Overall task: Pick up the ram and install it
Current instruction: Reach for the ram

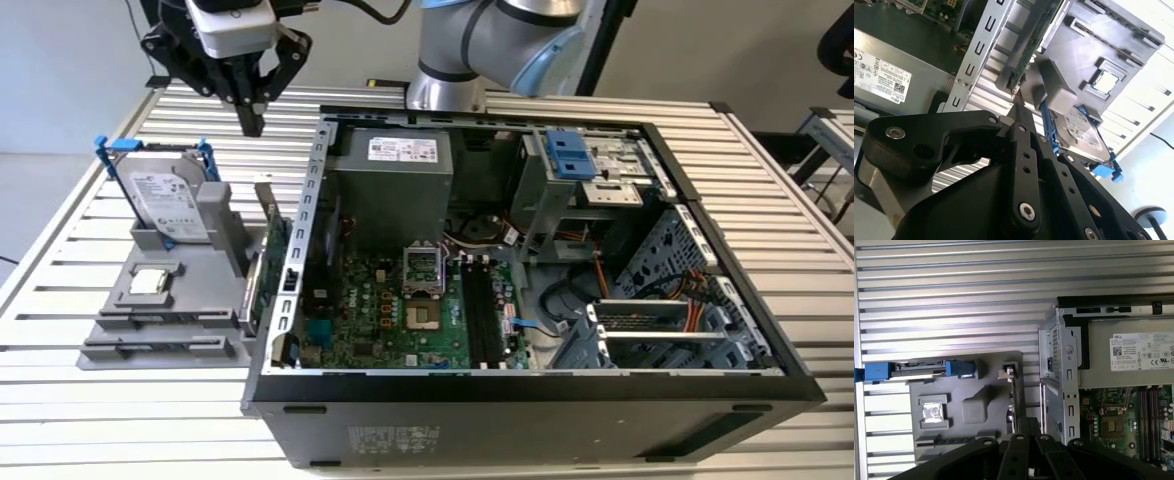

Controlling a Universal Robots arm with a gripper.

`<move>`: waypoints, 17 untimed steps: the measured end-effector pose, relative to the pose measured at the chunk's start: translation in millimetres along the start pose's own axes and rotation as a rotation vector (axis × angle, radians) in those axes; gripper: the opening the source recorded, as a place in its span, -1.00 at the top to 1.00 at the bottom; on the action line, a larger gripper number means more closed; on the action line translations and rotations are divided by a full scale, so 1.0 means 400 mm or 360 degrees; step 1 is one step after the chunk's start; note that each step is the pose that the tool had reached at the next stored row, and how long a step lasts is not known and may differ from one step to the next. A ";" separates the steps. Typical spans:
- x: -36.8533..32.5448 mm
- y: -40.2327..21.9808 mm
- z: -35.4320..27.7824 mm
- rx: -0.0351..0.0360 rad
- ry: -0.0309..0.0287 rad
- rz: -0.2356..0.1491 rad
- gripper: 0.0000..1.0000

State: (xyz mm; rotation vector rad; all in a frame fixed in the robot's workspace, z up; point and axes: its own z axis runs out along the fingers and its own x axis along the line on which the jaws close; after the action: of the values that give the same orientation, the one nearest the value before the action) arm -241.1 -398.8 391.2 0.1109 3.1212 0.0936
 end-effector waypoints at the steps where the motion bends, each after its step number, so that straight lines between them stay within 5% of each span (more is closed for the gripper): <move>1: 0.002 0.000 0.000 0.0000 -0.00001 0.0000 1.00; 17: 0.042 -0.003 0.000 0.0000 -0.00001 0.0000 1.00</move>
State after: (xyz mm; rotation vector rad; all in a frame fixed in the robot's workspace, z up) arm -257.9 -398.8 391.0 0.1108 3.1211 0.0940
